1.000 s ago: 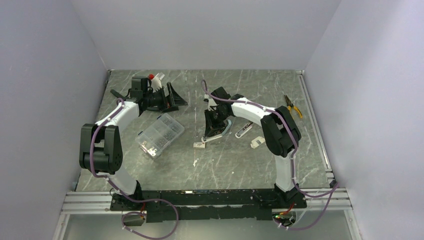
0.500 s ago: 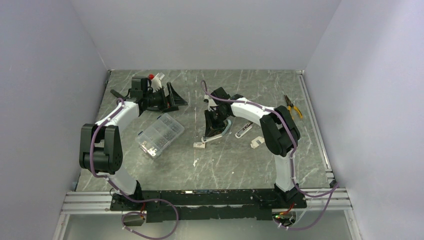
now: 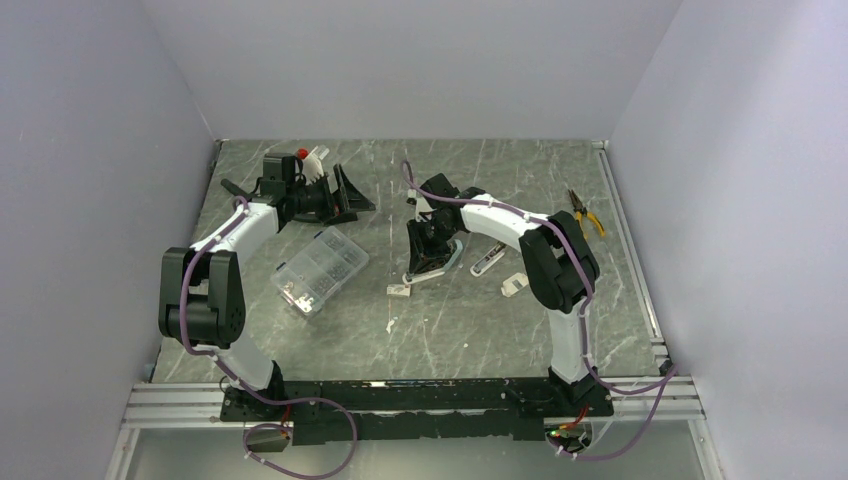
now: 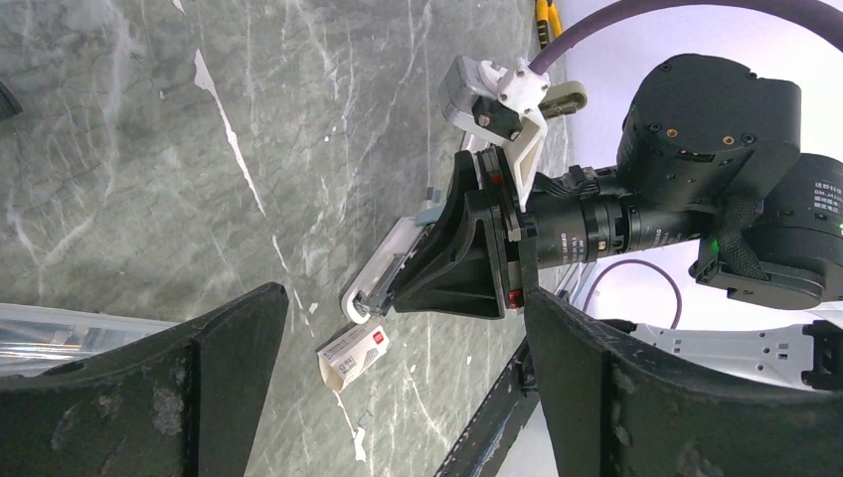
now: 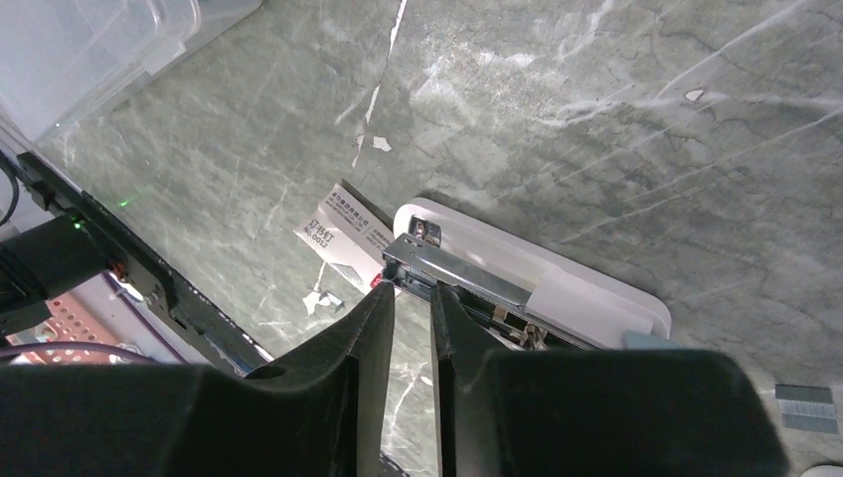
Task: Load the staples into the stapler
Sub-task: Install the staple into the stapler, then close the stapler at the center of the board.
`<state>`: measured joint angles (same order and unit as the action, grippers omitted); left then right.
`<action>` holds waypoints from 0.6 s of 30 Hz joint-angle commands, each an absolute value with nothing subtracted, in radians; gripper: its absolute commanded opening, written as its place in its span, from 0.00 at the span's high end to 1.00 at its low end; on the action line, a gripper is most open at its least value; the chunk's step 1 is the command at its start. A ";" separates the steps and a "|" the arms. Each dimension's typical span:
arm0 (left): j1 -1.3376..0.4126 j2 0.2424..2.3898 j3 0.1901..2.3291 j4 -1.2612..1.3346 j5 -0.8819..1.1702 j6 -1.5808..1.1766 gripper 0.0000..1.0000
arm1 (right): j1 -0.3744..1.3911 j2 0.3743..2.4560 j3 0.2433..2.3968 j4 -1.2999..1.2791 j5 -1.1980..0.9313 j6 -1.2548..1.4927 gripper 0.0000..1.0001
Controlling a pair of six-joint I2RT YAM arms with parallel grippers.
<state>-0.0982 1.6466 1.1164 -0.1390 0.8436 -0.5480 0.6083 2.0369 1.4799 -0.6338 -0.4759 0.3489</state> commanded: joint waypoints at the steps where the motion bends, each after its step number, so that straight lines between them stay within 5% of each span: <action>1: -0.094 1.634 1.111 -0.110 0.873 -0.568 0.06 | 0.610 2.046 1.514 -0.646 -0.437 0.330 0.75; 12: -0.095 1.636 1.089 -0.065 0.910 -0.496 0.05 | 0.614 1.973 1.559 -0.628 -0.483 0.246 0.76; 18: -0.102 1.644 1.079 -0.079 0.937 -0.370 0.05 | 0.615 1.903 1.603 -0.623 -0.504 0.101 0.68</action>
<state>-0.0986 1.6474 1.0786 -0.1043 0.8867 -0.4889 0.6113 2.0129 1.5383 -0.6449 -0.4816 0.2222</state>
